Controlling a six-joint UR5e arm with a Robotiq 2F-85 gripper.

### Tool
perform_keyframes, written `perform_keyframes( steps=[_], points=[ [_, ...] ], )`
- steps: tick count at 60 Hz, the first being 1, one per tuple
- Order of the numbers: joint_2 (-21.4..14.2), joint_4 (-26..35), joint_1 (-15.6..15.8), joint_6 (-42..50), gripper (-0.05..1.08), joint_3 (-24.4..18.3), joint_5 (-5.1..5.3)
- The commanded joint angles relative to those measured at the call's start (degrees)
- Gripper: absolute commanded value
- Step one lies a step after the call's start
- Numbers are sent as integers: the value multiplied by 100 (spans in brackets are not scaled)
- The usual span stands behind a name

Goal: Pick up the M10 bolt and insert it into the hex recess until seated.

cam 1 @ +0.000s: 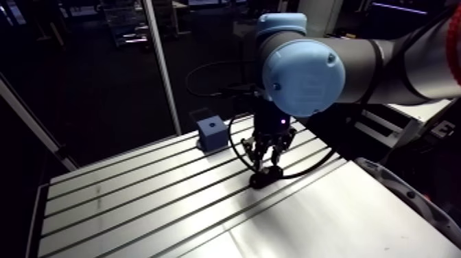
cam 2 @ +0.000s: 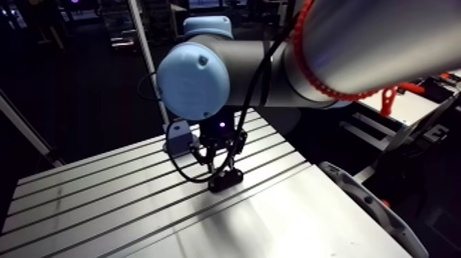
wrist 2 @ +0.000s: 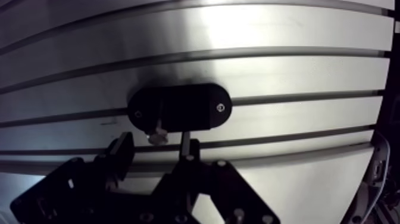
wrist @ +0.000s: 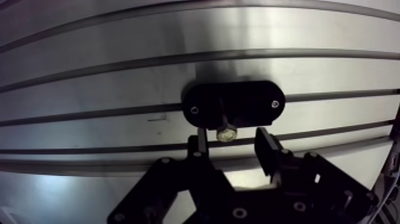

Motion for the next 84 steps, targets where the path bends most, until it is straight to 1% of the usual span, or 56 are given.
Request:
perform_keyframes(
  steps=[1, 57, 64, 84],
  points=[
    [23, -3, 7, 11, 47, 14, -2],
    [69, -75, 7, -5, 51, 58, -2],
    [76, -75, 7, -5, 53, 50, -2],
    [104, -75, 7, -5, 55, 76, -2]
  ],
)
